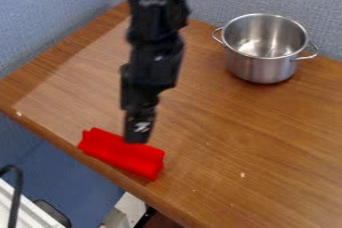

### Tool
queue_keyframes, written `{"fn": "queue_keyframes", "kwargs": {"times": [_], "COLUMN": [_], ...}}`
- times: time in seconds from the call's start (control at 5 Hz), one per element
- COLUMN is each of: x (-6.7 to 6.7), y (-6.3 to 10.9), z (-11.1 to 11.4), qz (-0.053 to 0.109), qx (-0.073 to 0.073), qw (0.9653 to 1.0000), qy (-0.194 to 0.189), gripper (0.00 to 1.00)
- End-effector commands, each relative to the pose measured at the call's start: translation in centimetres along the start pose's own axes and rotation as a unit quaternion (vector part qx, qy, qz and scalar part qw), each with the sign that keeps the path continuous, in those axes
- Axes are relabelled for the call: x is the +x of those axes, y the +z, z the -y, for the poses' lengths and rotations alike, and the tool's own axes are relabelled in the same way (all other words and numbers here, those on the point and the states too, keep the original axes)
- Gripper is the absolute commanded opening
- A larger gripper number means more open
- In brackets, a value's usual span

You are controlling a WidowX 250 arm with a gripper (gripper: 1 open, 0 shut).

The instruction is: Put the red object in the metal pot

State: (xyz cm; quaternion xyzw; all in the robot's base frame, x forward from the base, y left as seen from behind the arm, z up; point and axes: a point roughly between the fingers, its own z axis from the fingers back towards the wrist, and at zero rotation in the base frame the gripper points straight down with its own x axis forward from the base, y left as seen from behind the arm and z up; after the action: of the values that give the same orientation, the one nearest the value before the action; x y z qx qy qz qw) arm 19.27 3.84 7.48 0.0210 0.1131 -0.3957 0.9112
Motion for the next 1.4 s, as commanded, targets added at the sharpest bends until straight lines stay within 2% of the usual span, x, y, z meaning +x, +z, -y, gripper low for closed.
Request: {"fn": "queue_keyframes", "kwargs": {"times": [0.0,0.6,0.8,1.0,1.2], "x": [-1.5,-2.5,-2.8,-2.3,-2.5], "y": [-0.3,-2.8,-3.5,-3.8,-3.9], "z": [0.1,0.7,0.9,1.3,1.1], "qz": [0.009,0.005,0.0,0.006,0.008], "qx": [0.029,0.053,0.058,0.061,0.06], "qw": [0.998,0.9953,0.9938,0.9904,0.9901], "qy": [-0.055,-0.08,-0.095,-0.124,-0.127], "gripper": [1.0,1.0,1.0,1.0,1.0]}}
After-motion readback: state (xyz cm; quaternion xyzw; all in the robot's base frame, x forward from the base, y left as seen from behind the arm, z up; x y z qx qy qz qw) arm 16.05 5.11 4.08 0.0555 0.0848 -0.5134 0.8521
